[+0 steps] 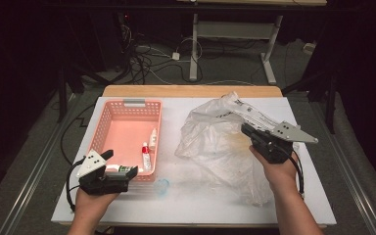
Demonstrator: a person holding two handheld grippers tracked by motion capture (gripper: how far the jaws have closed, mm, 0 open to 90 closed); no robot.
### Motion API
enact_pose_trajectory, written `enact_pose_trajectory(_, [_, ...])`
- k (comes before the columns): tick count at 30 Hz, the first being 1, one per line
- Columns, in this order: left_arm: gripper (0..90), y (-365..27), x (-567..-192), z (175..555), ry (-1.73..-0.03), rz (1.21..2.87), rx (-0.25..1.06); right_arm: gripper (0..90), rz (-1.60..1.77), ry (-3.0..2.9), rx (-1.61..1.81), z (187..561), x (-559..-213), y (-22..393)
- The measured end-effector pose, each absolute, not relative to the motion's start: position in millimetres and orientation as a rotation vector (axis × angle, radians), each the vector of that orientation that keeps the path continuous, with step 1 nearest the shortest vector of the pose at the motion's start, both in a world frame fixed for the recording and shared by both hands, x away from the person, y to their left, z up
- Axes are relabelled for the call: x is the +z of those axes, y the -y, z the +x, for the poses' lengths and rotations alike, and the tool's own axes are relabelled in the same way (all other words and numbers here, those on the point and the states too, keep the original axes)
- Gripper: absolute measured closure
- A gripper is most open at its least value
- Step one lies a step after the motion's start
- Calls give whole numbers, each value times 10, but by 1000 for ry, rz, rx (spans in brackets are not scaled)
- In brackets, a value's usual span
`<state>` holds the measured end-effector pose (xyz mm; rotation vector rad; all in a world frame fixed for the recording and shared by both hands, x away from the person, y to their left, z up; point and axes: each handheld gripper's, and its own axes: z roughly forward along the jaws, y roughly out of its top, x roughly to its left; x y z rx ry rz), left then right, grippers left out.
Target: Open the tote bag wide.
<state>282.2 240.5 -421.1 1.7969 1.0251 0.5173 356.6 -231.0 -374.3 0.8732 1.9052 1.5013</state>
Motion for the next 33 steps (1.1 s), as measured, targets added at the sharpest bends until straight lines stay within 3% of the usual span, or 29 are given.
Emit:
enact_pose_trajectory(15, [0,-2714,-4236,2858,-1131,1755,535,900,873,-1917,1496,3560,-3762,2298])
enact_pose_trajectory(33, [0,-2494,-4095,3013,-1116,1780,502,900,876,-1904,1513,3548,-3739,2343])
